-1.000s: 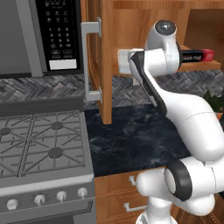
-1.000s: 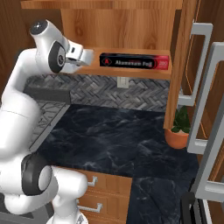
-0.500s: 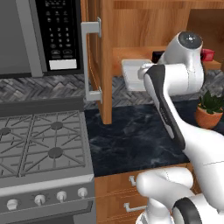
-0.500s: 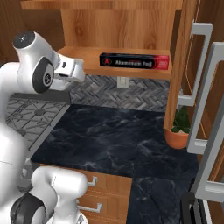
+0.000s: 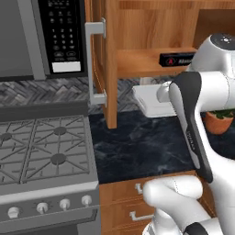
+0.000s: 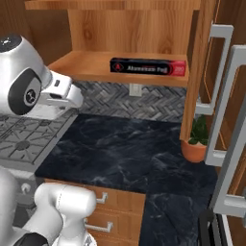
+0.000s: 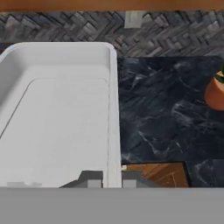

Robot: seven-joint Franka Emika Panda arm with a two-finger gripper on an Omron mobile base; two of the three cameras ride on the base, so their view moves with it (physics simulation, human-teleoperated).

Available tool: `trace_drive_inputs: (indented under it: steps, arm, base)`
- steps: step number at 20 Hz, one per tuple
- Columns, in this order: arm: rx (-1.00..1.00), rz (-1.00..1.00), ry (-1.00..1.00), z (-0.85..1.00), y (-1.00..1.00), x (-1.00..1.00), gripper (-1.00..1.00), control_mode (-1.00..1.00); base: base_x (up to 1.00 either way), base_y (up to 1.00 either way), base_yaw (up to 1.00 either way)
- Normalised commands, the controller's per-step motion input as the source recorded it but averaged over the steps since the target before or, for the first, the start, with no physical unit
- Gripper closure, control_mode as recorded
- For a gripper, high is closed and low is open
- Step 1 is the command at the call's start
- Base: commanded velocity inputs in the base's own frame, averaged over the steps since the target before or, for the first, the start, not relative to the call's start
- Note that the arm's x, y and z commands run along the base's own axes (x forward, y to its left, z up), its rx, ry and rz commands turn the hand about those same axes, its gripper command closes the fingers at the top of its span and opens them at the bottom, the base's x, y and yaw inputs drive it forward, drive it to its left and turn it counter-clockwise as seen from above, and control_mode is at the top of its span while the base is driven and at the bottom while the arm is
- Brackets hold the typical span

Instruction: Retrieve the tupperware and aluminum foil from the cabinet and place them on the dining counter near the plate with kebab skewer and mushroom to prepare for storing leftovers.

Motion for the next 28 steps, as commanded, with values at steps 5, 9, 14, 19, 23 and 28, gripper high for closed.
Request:
trace_drive_inputs:
  steps: [5,9,14,19,23,28]
  arm:
    - [0.00,0.00,0.00,0.00,0.00,0.00,1.00,1.00]
    - [0.00,0.00,0.00,0.00,0.00,0.00,1.00,1.00]
    - [0.00,0.00,0.00,0.00,0.00,0.00,1.00,1.00]
    - [0.00,0.00,0.00,0.00,0.00,0.00,1.00,1.00]
    - [0.00,0.00,0.00,0.00,0.00,0.00,1.00,1.00]
    - [0.00,0.00,0.00,0.00,0.00,0.00,1.00,1.00]
  base:
    - [-0.96,0.01,0.13]
    - [-1.00,0.19,0.36]
    - [-0.85,0.55,0.63]
    - [-0.37,0.74,0.83]
    - [-0.27,0.72,0.87]
    - [-0.21,0.71,0.87]
